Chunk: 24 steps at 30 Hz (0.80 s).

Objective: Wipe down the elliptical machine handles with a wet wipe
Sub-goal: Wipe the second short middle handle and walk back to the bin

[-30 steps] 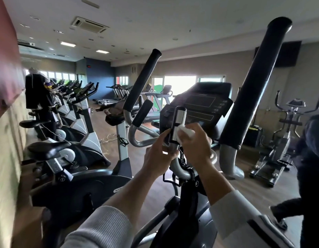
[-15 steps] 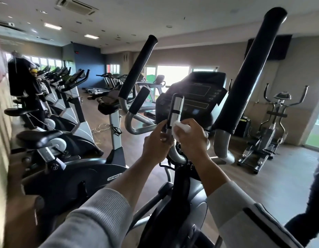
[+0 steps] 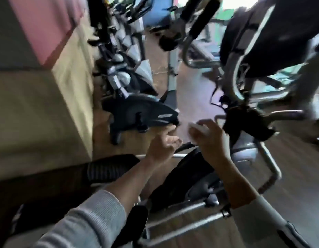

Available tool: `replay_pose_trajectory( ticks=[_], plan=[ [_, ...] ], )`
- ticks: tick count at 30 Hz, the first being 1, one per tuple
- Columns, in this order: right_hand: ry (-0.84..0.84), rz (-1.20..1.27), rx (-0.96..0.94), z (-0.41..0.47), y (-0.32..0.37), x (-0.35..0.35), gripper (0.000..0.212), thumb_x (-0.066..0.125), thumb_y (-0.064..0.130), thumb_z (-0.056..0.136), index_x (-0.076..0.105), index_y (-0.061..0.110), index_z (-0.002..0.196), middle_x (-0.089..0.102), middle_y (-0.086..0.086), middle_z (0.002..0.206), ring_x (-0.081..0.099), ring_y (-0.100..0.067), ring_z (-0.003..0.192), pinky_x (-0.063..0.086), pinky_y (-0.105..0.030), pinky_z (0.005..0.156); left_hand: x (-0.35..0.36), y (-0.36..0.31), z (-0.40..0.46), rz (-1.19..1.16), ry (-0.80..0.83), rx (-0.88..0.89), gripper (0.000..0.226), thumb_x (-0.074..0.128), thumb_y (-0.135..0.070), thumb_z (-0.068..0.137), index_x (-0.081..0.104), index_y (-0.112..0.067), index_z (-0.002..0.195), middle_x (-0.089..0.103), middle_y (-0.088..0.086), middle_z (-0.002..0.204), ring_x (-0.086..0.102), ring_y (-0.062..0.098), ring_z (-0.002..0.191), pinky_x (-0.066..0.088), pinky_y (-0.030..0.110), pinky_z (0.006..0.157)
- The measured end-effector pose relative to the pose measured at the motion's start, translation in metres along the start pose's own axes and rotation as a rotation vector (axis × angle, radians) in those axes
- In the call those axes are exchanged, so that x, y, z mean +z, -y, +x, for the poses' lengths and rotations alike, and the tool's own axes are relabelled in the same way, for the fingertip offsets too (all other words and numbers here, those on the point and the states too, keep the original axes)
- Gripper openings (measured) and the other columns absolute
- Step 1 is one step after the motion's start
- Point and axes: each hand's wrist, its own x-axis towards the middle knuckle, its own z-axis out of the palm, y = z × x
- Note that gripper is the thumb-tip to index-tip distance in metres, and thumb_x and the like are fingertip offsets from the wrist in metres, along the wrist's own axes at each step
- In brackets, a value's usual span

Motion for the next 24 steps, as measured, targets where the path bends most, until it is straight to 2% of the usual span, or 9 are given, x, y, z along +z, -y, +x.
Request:
replay_pose_trajectory(
  ticks=[4, 8, 10, 13, 16, 18, 20, 22, 24],
  plan=[
    [0.301, 0.036, 0.085, -0.058, -0.06, 0.053, 0.023, 0.079, 0.036, 0.076, 0.068, 0.023, 0.091, 0.071, -0.002, 0.08, 0.067, -0.022, 0.079, 0.042, -0.025, 0.066, 0.0, 0.08, -0.063, -0.031, -0.223, -0.276, 0.054, 0.071, -0.034, 0.075, 0.059, -0.02, 0.126, 0.074, 0.004, 0.093, 0.071, 0.023, 0.091, 0.057, 0.043, 0.087],
    [0.631, 0.044, 0.114, -0.123, -0.103, 0.085, 0.017, 0.077, 0.032, 0.079, 0.068, 0.021, 0.088, 0.067, -0.003, 0.076, 0.065, -0.02, 0.076, 0.044, -0.028, 0.066, 0.037, 0.136, -0.144, -0.101, -0.414, -0.561, 0.039, 0.069, -0.022, 0.085, 0.06, -0.011, 0.121, 0.068, 0.005, 0.09, 0.069, 0.027, 0.081, 0.057, 0.043, 0.083],
    [0.814, 0.026, 0.097, -0.157, -0.125, 0.094, 0.015, 0.076, 0.029, 0.08, 0.068, 0.02, 0.088, 0.064, -0.001, 0.074, 0.063, -0.018, 0.075, 0.04, -0.027, 0.064, 0.063, 0.15, -0.182, -0.177, -0.486, -0.674, 0.036, 0.066, -0.015, 0.089, 0.058, -0.009, 0.123, 0.065, 0.007, 0.093, 0.065, 0.021, 0.07, 0.057, 0.04, 0.079],
    [1.077, -0.049, 0.004, -0.205, -0.156, 0.102, 0.014, 0.073, 0.03, 0.082, 0.067, 0.021, 0.09, 0.069, 0.003, 0.079, 0.064, -0.017, 0.08, 0.036, -0.025, 0.066, 0.094, 0.17, -0.237, -0.262, -0.608, -0.793, 0.05, 0.07, -0.02, 0.083, 0.054, -0.004, 0.128, 0.065, 0.011, 0.089, 0.062, 0.01, 0.059, 0.057, 0.044, 0.083],
    [1.293, -0.096, -0.127, -0.243, -0.173, 0.095, 0.01, 0.069, 0.027, 0.085, 0.066, 0.018, 0.088, 0.063, 0.008, 0.077, 0.055, -0.012, 0.074, 0.03, -0.017, 0.063, 0.118, 0.183, -0.296, -0.237, -0.732, -0.986, 0.043, 0.069, -0.027, 0.084, 0.059, -0.013, 0.123, 0.069, 0.001, 0.081, 0.068, 0.019, 0.07, 0.054, 0.039, 0.089],
    [1.417, -0.137, -0.244, -0.263, -0.181, 0.09, 0.014, 0.066, 0.033, 0.086, 0.06, 0.021, 0.082, 0.062, 0.011, 0.074, 0.058, -0.01, 0.073, 0.035, -0.023, 0.068, 0.137, 0.189, -0.337, -0.189, -0.801, -1.104, 0.035, 0.066, -0.031, 0.087, 0.061, -0.021, 0.12, 0.071, 0.0, 0.088, 0.069, 0.022, 0.086, 0.052, 0.036, 0.091],
    [1.537, -0.168, -0.352, -0.28, -0.184, 0.085, 0.018, 0.06, 0.041, 0.086, 0.056, 0.025, 0.081, 0.063, 0.013, 0.072, 0.062, -0.006, 0.075, 0.044, -0.03, 0.075, 0.158, 0.191, -0.371, -0.214, -0.909, -1.177, 0.031, 0.067, -0.033, 0.085, 0.063, -0.027, 0.115, 0.071, 0.001, 0.098, 0.068, 0.023, 0.089, 0.055, 0.039, 0.086],
    [1.638, -0.145, -0.399, -0.293, -0.182, 0.078, 0.013, 0.062, 0.038, 0.087, 0.055, 0.03, 0.081, 0.061, 0.018, 0.071, 0.057, 0.004, 0.073, 0.044, -0.02, 0.074, 0.179, 0.191, -0.399, -0.272, -0.998, -1.2, 0.029, 0.068, -0.029, 0.086, 0.063, -0.023, 0.114, 0.071, 0.003, 0.102, 0.069, 0.023, 0.091, 0.056, 0.04, 0.086],
    [1.69, -0.107, -0.488, -0.305, -0.179, 0.075, 0.018, 0.067, 0.034, 0.086, 0.052, 0.033, 0.075, 0.057, 0.02, 0.067, 0.055, 0.006, 0.069, 0.037, -0.009, 0.062, 0.2, 0.193, -0.422, -0.315, -1.064, -1.228, 0.03, 0.068, -0.029, 0.086, 0.063, -0.019, 0.114, 0.07, 0.005, 0.101, 0.068, 0.024, 0.094, 0.054, 0.041, 0.089]
  ],
)
